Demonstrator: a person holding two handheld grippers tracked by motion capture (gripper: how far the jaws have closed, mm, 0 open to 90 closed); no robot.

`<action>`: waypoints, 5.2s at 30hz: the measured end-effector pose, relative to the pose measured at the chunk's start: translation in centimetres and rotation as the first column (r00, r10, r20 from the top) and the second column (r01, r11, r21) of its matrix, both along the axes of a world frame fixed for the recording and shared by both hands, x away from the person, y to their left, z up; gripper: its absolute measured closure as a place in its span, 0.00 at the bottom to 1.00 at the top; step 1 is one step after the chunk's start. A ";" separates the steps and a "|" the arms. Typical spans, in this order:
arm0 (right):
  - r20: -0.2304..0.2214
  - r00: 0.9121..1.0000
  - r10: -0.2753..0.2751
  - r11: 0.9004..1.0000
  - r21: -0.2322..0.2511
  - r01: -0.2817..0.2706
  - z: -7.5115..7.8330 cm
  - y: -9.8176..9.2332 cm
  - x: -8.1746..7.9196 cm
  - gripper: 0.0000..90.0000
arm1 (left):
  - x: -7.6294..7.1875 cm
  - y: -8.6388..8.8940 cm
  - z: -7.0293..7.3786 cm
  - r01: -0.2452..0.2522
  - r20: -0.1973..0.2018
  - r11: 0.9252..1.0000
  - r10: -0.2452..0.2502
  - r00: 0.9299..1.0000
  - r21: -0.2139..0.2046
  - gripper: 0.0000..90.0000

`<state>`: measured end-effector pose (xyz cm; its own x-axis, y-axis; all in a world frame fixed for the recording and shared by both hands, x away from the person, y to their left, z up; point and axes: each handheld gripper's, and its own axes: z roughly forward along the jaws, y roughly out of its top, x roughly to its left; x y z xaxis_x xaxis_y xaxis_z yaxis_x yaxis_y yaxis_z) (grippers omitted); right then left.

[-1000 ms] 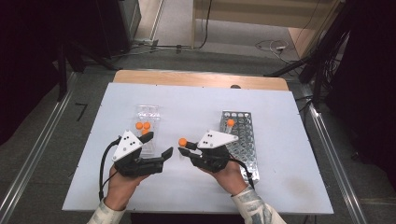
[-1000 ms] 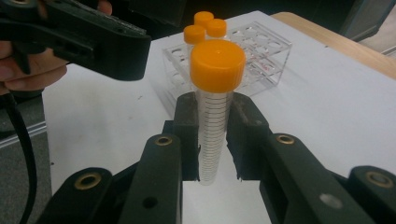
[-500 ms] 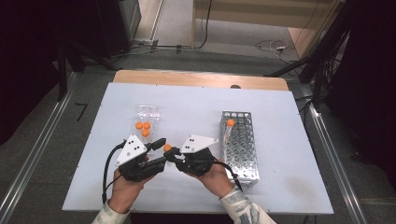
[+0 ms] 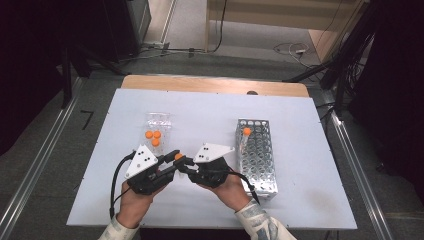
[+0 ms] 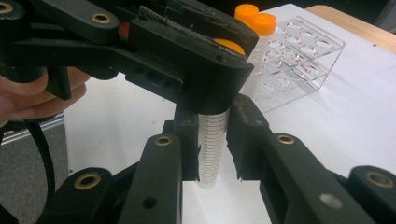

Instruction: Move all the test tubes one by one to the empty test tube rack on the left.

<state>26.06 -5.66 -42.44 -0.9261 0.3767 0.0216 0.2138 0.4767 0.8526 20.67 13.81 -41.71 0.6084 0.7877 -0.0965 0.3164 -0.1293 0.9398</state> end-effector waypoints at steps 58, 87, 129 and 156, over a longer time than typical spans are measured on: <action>-0.033 0.956 -0.293 0.954 0.057 0.294 1.7 -14.6 -0.1 0.21 | 1.4 9.1 2.6 -0.250 0.060 0.966 0.254 0.965 -0.072 0.78; -0.030 0.950 -0.311 0.946 0.087 0.312 2.2 -15.8 -0.2 0.22 | 3.5 7.9 1.0 -0.264 0.059 0.964 0.265 0.963 -0.022 0.78; -0.025 0.925 -0.378 0.924 0.057 0.379 1.0 -16.5 1.8 0.23 | 2.7 7.6 -0.9 -0.309 -0.029 0.951 0.308 0.951 -0.011 0.28; -0.023 0.918 -0.395 0.917 -0.062 0.393 -0.5 -15.6 8.4 0.46 | 2.8 7.8 -0.9 -0.297 -0.046 0.955 0.296 0.954 -0.009 0.20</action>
